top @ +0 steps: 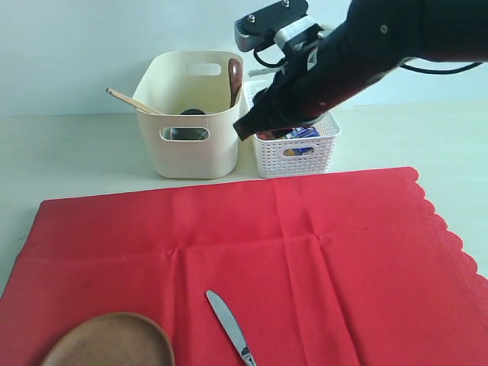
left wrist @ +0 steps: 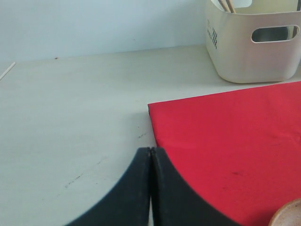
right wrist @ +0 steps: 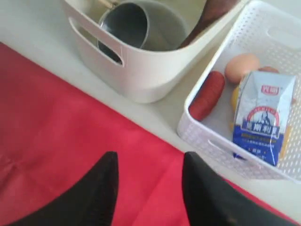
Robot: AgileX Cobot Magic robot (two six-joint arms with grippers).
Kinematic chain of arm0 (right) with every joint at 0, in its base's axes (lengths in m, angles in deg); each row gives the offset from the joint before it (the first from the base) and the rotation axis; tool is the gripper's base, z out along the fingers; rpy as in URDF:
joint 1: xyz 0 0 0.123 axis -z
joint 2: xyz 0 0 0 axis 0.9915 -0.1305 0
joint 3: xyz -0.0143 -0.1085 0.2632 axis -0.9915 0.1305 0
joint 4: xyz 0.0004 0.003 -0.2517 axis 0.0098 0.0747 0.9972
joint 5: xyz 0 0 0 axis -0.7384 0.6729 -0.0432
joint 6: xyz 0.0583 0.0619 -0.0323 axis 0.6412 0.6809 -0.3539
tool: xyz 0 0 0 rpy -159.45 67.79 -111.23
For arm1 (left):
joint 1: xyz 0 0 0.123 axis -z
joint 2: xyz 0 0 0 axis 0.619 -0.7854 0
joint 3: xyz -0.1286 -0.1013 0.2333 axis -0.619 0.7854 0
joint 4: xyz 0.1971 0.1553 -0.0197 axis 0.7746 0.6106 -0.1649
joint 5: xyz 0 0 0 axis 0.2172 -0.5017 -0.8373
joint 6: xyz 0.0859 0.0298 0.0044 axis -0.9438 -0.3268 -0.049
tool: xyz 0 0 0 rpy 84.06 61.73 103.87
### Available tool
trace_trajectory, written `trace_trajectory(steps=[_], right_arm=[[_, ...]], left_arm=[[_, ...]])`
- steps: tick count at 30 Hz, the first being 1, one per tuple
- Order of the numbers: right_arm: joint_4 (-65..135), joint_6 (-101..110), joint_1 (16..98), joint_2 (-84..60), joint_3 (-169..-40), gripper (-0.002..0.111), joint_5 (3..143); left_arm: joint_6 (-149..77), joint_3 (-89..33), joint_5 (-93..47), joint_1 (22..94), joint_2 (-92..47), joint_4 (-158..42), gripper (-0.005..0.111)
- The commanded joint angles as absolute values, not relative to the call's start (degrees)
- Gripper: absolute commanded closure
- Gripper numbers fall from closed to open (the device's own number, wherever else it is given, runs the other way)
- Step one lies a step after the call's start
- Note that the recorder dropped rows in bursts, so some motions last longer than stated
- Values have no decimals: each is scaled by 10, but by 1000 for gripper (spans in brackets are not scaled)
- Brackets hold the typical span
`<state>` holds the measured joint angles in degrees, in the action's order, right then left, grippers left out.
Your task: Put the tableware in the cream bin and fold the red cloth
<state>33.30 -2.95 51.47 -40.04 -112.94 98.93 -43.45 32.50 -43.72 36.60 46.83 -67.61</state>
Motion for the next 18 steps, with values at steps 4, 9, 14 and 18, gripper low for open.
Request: trace_trajectory(steps=[4, 9, 14, 18], right_arm=[[334, 16, 515, -290, -992, 70, 963], [316, 24, 512, -234, -946, 70, 980], [251, -14, 512, -230, -944, 70, 1068], [180, -81, 512, -230, -944, 70, 1119]], left_arm=[[-435, 327, -433, 369, 472, -674, 107], [-435, 327, -433, 369, 472, -674, 107], [-435, 327, -433, 369, 472, -674, 107], [-435, 327, -433, 369, 472, -674, 107]])
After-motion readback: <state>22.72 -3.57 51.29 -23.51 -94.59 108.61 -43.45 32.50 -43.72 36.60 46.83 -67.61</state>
